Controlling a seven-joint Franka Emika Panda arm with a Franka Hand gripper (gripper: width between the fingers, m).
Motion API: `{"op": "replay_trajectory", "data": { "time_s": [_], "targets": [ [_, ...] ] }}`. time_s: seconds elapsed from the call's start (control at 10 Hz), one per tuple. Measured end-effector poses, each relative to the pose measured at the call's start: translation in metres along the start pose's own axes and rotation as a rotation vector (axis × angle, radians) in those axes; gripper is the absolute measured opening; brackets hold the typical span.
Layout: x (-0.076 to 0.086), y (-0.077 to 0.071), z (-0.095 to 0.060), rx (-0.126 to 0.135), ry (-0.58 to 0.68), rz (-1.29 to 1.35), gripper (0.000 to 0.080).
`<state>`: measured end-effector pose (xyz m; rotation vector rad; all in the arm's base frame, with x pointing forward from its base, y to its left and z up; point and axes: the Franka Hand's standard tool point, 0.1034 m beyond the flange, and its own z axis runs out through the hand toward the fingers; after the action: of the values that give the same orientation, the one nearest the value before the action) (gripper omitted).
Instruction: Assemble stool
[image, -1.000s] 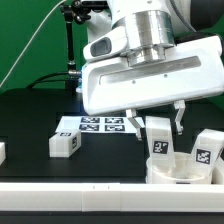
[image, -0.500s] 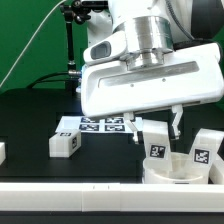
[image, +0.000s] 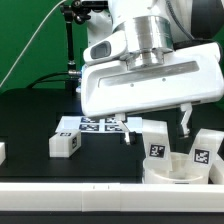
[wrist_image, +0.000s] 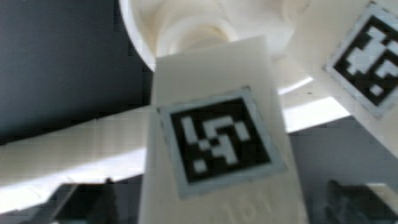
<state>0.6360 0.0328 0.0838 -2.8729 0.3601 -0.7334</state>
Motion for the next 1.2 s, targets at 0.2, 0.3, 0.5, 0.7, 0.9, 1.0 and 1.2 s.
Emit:
{"op": "replay_trajectory", "data": {
  "time_s": [0.2,0.3,0.5,0.7,0.9,1.0,1.2],
  "targets": [
    [0.006,-0.003,-0.008,0.005,0.003,-0.004,0.064],
    [0.011,-0.007,-0.016,0.013,-0.007,-0.007,0.0647],
    [0.026,-0.005,-0.032,0.024,-0.042,-0.01,0.0649],
    [0.03,-0.004,-0.034,0.025,-0.044,-0.008,0.0649],
    [0.029,-0.004,-0.033,0.025,-0.045,-0.008,0.0649],
    [0.029,-0.004,-0.033,0.025,-0.046,-0.008,0.0649],
    [0.026,-0.003,-0.031,0.031,-0.082,-0.02,0.0649]
  ]
}}
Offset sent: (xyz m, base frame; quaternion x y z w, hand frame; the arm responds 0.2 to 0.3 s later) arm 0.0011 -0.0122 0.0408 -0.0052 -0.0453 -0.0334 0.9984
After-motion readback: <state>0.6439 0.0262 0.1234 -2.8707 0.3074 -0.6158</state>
